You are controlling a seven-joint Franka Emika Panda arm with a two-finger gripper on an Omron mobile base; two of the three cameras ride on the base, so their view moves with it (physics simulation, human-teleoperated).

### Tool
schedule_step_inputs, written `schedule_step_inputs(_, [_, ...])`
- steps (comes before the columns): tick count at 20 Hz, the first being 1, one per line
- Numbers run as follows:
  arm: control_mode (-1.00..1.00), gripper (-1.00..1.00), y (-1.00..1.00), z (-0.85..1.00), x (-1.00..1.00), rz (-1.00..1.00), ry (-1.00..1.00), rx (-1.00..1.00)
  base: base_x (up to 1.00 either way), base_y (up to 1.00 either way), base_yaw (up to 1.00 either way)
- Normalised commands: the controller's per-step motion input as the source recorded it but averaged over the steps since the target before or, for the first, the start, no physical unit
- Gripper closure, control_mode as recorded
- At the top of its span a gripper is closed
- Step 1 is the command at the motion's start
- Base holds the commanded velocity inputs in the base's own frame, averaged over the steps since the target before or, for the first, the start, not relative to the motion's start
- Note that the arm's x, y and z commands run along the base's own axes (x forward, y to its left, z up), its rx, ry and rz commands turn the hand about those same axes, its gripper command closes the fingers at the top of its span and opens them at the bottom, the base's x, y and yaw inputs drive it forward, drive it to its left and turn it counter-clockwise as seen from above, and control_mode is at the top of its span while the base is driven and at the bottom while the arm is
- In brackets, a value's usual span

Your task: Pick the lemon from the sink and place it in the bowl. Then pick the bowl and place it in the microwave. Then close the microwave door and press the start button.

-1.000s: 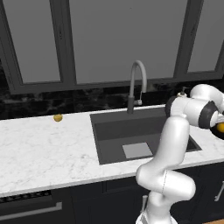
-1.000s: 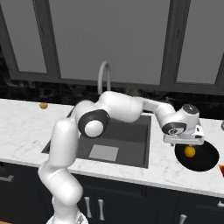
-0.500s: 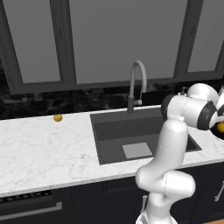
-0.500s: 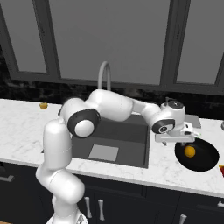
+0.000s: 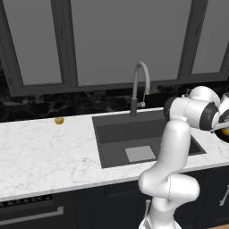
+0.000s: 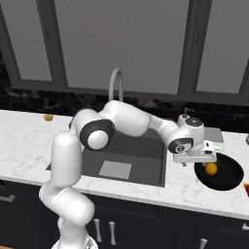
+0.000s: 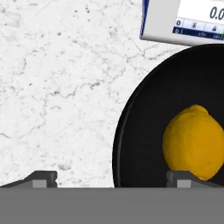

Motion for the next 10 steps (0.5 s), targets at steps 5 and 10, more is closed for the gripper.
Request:
schedule_step_inputs(5, [-1.0,-1.0,-0.13,-0.22,0.03,0.01,0.01,0.0,0.0,0.0,0.0])
schedule_step_inputs(10, [-1.0,-1.0,-0.08,-0.3,0.06,0.01,0.03,0.0,0.0,0.0,0.0])
